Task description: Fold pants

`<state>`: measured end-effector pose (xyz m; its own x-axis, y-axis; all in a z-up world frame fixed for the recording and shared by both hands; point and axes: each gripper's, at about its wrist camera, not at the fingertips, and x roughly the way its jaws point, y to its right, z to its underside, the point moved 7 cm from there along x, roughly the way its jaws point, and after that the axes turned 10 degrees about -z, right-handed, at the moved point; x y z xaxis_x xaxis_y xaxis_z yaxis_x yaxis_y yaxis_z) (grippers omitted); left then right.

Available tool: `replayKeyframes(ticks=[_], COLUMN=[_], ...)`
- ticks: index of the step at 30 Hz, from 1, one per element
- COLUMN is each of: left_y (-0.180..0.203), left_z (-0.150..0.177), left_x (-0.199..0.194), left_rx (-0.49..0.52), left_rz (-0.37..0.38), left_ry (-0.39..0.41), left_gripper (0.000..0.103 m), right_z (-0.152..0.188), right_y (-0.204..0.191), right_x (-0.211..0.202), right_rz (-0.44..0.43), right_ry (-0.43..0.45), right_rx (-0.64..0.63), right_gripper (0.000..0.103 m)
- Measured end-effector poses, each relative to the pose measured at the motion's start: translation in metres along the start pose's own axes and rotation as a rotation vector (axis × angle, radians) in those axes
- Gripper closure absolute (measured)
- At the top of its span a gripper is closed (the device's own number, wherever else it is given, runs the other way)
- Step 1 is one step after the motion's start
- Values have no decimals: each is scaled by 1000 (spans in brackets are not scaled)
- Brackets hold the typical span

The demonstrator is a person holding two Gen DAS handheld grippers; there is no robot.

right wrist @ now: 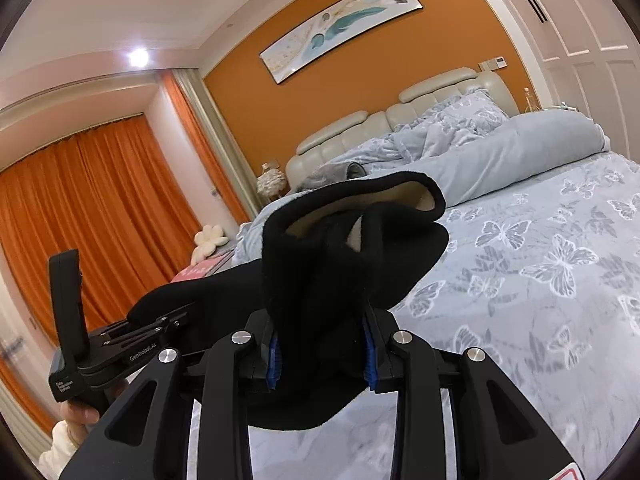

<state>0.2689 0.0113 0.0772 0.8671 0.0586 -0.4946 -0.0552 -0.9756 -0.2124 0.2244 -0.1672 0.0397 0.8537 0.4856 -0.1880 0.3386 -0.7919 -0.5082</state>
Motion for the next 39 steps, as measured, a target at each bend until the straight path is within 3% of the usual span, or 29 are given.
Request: replayKeyframes(ticks=[8, 19, 25, 30, 33, 37, 39], left_y=[17, 38, 39, 31, 22, 21, 12], left_z=[7, 53, 70, 56, 55, 107, 135], left_x=[65, 134, 150, 147, 146, 178, 188], left_rx=[18, 16, 5, -25, -53, -39, -69], left_rz=[-11, 18, 22, 40, 51, 136, 174], left_ry=[-22, -120, -120, -71, -57, -262, -341], left_gripper=[78, 78, 78, 78, 76, 66, 66], right_z=[10, 56, 73, 58, 62, 109, 121], right_y=[43, 108, 121, 111, 114, 164, 181], right_x=[41, 80, 89, 86, 88, 96, 91], right_rz=[38, 103, 114, 87, 87, 159, 180], right_ry=[-35, -148, -180, -124, -138, -330, -354], right_rx=[28, 42, 32, 8, 9, 192, 280], right_gripper=[74, 74, 74, 74, 73, 61, 54])
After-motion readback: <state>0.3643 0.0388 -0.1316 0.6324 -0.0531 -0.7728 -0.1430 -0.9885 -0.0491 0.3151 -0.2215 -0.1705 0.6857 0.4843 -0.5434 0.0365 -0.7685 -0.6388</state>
